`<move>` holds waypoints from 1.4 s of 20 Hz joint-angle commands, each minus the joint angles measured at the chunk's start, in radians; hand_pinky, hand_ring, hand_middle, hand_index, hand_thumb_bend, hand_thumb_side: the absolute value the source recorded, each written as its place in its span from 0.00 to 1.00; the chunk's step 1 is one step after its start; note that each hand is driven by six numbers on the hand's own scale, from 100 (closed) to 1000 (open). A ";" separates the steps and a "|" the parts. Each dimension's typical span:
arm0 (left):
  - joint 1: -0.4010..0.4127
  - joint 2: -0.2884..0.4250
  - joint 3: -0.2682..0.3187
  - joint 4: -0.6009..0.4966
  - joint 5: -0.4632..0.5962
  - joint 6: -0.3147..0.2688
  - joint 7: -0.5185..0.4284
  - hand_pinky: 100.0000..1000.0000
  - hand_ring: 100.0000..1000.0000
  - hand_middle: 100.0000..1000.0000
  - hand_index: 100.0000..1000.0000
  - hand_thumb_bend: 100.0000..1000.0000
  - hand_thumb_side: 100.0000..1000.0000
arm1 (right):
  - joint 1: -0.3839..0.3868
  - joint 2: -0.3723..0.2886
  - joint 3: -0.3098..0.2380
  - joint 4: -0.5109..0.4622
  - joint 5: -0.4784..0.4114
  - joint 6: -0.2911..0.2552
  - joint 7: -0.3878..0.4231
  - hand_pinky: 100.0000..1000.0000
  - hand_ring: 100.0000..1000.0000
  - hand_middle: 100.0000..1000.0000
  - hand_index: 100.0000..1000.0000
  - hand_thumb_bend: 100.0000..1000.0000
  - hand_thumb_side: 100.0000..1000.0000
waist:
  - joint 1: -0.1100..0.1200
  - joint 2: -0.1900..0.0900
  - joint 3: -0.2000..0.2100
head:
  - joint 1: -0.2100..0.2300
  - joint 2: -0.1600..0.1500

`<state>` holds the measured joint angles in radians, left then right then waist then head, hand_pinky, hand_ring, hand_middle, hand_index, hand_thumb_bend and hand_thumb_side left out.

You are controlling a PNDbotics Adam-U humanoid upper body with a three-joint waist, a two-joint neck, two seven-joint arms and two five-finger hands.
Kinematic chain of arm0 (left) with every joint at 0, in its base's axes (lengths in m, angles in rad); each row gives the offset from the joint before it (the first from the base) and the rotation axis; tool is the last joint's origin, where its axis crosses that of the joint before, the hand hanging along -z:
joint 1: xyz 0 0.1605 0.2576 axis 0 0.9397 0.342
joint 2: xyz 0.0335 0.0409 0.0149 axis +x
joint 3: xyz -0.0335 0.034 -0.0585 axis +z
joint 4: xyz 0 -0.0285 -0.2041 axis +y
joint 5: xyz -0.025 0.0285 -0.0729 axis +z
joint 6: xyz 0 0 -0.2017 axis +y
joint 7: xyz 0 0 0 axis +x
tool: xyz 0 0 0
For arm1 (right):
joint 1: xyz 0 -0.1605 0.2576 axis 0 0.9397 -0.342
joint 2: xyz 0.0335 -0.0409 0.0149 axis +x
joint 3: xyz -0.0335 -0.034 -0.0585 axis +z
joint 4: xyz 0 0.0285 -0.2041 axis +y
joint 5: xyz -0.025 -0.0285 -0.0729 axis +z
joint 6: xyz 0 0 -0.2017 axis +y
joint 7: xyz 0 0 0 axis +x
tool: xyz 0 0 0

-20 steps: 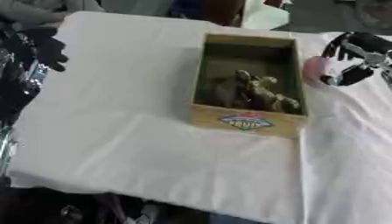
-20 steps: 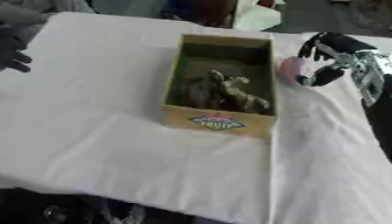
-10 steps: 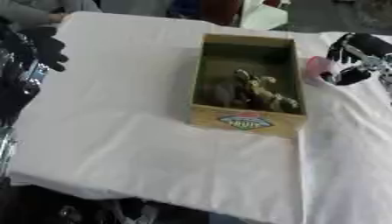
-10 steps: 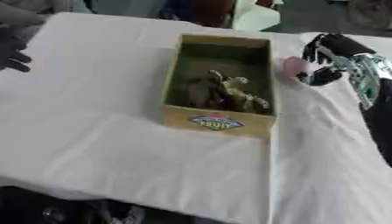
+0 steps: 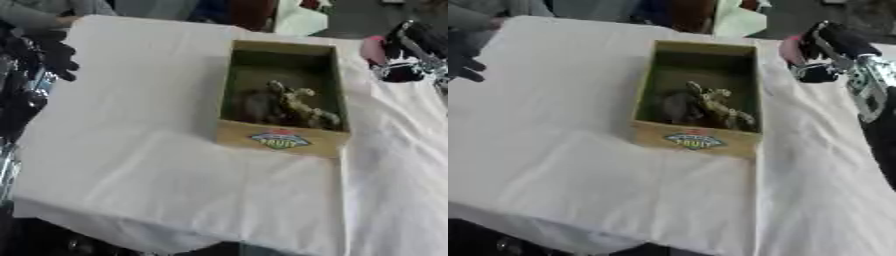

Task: Pick up objects on the table and place them in the box.

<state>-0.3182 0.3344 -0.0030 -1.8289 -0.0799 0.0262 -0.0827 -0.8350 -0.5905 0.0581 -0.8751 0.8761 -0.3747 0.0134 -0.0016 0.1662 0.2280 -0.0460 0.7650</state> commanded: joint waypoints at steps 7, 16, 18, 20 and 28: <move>-0.008 0.021 0.009 -0.013 0.002 -0.003 -0.004 0.54 0.57 0.58 0.78 0.49 0.68 | -0.024 -0.063 0.065 -0.294 -0.252 -0.016 0.101 0.29 0.36 0.26 0.31 0.00 0.01 | 0.001 -0.023 -0.005 | 0.004 0.005; -0.011 0.020 0.005 -0.013 0.003 -0.004 -0.008 0.54 0.57 0.58 0.78 0.49 0.68 | -0.061 -0.011 0.187 -0.450 -0.334 -0.066 0.237 0.32 0.39 0.29 0.33 0.01 0.05 | 0.003 -0.023 0.001 | -0.006 0.005; -0.011 0.018 0.004 -0.013 0.004 -0.004 -0.009 0.54 0.57 0.58 0.78 0.49 0.68 | -0.070 0.015 0.213 -0.450 -0.321 -0.087 0.264 0.33 0.39 0.29 0.34 0.02 0.06 | 0.004 -0.023 0.002 | -0.010 0.005; -0.012 0.017 0.003 -0.013 0.004 -0.004 -0.010 0.54 0.57 0.58 0.78 0.49 0.68 | -0.077 0.043 0.238 -0.440 -0.302 -0.107 0.288 0.33 0.40 0.30 0.35 0.03 0.07 | 0.006 -0.022 0.005 | -0.012 0.005; -0.015 0.012 0.002 -0.016 0.007 -0.004 -0.011 0.54 0.57 0.58 0.78 0.49 0.68 | -0.067 0.131 0.293 -0.372 -0.220 -0.172 0.348 0.36 0.42 0.33 0.38 0.05 0.09 | 0.010 -0.016 0.007 | -0.018 0.005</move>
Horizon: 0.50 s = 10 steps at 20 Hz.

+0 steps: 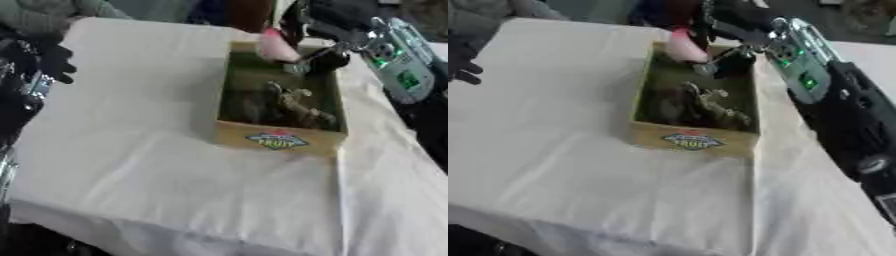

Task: Pick up objects on the table and place them in the box.

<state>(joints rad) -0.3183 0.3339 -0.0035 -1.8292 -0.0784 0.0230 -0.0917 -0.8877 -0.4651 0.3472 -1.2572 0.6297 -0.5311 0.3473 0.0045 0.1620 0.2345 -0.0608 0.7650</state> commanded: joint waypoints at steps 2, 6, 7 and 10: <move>-0.014 0.012 0.002 -0.016 0.005 -0.001 -0.003 0.54 0.57 0.58 0.78 0.49 0.68 | -0.010 0.013 0.004 0.028 0.045 -0.023 0.018 0.37 0.43 0.36 0.42 0.08 0.12 | 0.004 -0.010 0.000 | -0.003 0.005; -0.012 0.011 0.004 -0.014 0.006 0.000 -0.001 0.54 0.57 0.58 0.78 0.49 0.68 | -0.001 0.014 -0.009 0.057 0.076 -0.017 0.017 0.44 0.48 0.46 0.57 0.19 0.17 | 0.004 -0.008 -0.004 | -0.001 0.005; -0.011 0.011 0.004 -0.014 0.006 0.000 -0.001 0.54 0.57 0.58 0.78 0.49 0.68 | 0.001 0.013 -0.012 0.062 0.082 -0.013 0.014 0.44 0.48 0.46 0.58 0.20 0.17 | 0.004 -0.008 -0.005 | 0.000 0.005; -0.010 0.011 0.005 -0.014 0.006 0.000 0.000 0.54 0.57 0.59 0.78 0.49 0.68 | 0.009 0.008 -0.024 0.068 0.094 0.006 0.006 0.50 0.54 0.58 0.75 0.32 0.27 | 0.004 -0.008 -0.009 | 0.000 0.005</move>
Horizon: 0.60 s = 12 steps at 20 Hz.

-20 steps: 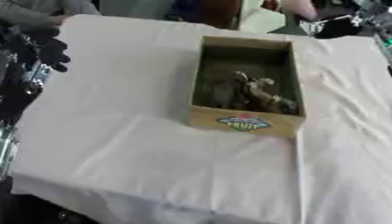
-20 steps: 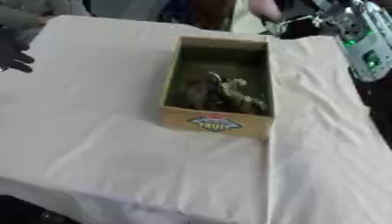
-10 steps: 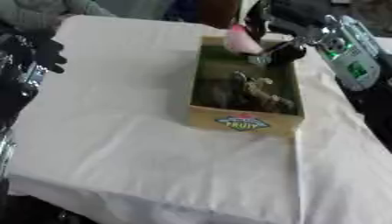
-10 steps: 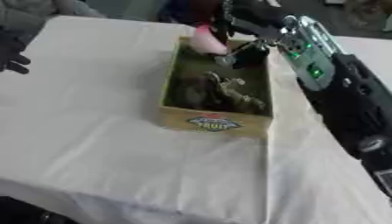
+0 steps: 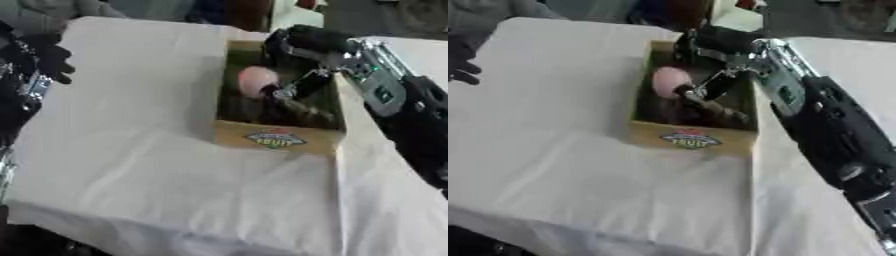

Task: Pick up objects on the table and place them in the box.

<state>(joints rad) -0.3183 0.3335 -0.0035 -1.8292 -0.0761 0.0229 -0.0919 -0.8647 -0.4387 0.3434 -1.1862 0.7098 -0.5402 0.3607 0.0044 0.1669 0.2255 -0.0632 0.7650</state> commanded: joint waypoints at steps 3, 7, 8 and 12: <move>-0.008 0.010 0.006 -0.013 0.004 0.000 0.002 0.54 0.57 0.59 0.78 0.49 0.68 | -0.002 -0.028 -0.029 -0.009 0.014 0.034 -0.017 0.56 0.63 0.72 0.86 0.40 0.44 | 0.005 -0.013 -0.004 | 0.005 0.005; -0.002 0.011 0.009 -0.011 0.004 0.000 0.006 0.54 0.57 0.59 0.78 0.49 0.68 | 0.025 -0.050 -0.053 -0.037 -0.021 0.067 -0.007 0.65 0.75 0.85 0.94 0.45 0.63 | 0.003 -0.012 -0.017 | 0.007 0.005; 0.000 0.011 0.009 -0.010 0.005 0.000 0.008 0.54 0.57 0.59 0.78 0.49 0.68 | 0.034 -0.057 -0.063 -0.049 -0.038 0.077 -0.006 0.68 0.78 0.86 0.95 0.47 0.66 | 0.003 -0.012 -0.020 | 0.009 0.005; 0.005 0.012 0.013 -0.009 0.008 -0.001 0.020 0.53 0.57 0.59 0.78 0.49 0.68 | 0.078 -0.097 -0.114 -0.130 -0.133 0.127 -0.020 0.69 0.77 0.84 0.94 0.48 0.66 | 0.004 -0.010 -0.036 | 0.013 0.005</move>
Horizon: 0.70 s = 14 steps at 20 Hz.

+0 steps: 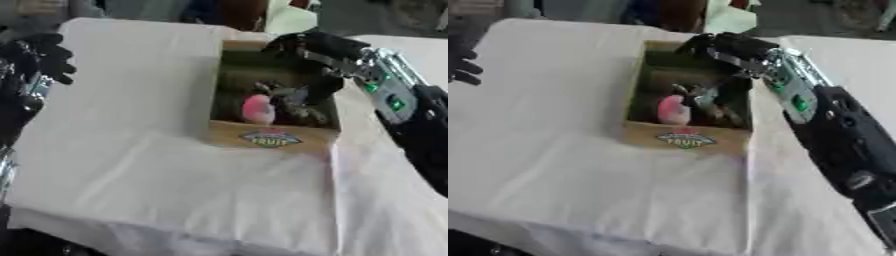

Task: Pick up objects on the table and place them in the box.

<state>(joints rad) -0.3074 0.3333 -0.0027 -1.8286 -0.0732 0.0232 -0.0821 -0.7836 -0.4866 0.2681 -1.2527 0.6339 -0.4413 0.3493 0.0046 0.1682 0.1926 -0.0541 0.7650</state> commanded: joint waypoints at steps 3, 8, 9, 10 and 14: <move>-0.001 0.012 0.015 -0.007 0.009 -0.003 0.024 0.53 0.57 0.58 0.78 0.49 0.68 | 0.041 -0.085 -0.079 -0.143 -0.157 0.061 -0.035 0.66 0.73 0.78 0.91 0.45 0.57 | 0.004 -0.008 -0.014 | 0.007 0.005; 0.009 0.011 0.022 -0.002 0.016 -0.006 0.054 0.53 0.57 0.58 0.77 0.48 0.67 | 0.153 -0.122 -0.159 -0.267 -0.465 0.145 -0.099 0.56 0.62 0.66 0.82 0.03 0.44 | 0.007 -0.001 -0.047 | 0.016 0.005; 0.010 0.009 0.022 -0.001 0.018 -0.007 0.060 0.53 0.57 0.58 0.77 0.48 0.67 | 0.179 -0.123 -0.176 -0.292 -0.529 0.167 -0.116 0.55 0.62 0.65 0.81 0.00 0.44 | 0.009 0.001 -0.053 | 0.019 0.005; 0.011 0.009 0.023 -0.001 0.020 -0.008 0.064 0.53 0.57 0.58 0.77 0.48 0.67 | 0.203 -0.124 -0.192 -0.318 -0.585 0.189 -0.132 0.54 0.60 0.64 0.80 0.00 0.44 | 0.010 0.002 -0.057 | 0.021 0.004; 0.019 0.007 0.028 -0.001 0.032 -0.014 0.086 0.52 0.57 0.58 0.77 0.48 0.67 | 0.281 -0.113 -0.245 -0.424 -0.722 0.255 -0.181 0.53 0.59 0.63 0.80 0.00 0.46 | 0.017 0.005 -0.072 | 0.030 -0.006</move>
<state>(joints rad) -0.2809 0.3317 0.0112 -1.8165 -0.0481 0.0121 -0.0065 -0.4935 -0.5762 0.0503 -1.6277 -0.0397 -0.2058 0.1833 0.0205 0.1860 0.1209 -0.0299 0.7641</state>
